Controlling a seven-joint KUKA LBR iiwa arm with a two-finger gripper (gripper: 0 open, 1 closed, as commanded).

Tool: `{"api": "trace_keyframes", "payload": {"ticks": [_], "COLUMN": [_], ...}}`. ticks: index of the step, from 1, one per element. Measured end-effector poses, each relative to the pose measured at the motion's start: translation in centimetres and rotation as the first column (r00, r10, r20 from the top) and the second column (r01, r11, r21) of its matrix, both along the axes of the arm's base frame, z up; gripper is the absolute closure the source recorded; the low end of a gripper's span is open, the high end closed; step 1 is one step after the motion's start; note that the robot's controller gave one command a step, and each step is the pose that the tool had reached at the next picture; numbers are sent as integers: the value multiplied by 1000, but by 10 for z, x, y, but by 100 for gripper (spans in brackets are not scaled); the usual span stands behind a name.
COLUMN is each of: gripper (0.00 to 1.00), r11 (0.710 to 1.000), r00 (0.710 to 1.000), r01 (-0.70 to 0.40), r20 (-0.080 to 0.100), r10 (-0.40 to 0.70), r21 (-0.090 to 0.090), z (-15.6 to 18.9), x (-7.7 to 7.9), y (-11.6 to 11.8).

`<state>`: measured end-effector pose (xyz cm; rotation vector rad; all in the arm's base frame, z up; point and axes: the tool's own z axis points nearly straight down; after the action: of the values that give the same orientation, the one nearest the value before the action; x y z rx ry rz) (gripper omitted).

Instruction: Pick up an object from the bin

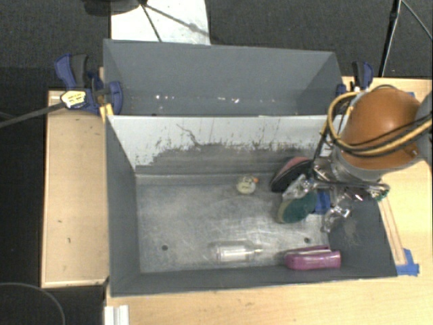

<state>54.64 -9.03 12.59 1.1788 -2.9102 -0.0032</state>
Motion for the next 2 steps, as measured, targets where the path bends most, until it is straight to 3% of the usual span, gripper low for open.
{"api": "trace_keyframes", "payload": {"ticks": [1,2], "gripper": [0,0], "r11": [979,942], "r00": [979,942], "r01": [-203,-335], "r20": [3,5], "r10": [203,335], "r21": [0,-1], "z": [-24,-53], "x": [10,16], "y": [-2,12]}}
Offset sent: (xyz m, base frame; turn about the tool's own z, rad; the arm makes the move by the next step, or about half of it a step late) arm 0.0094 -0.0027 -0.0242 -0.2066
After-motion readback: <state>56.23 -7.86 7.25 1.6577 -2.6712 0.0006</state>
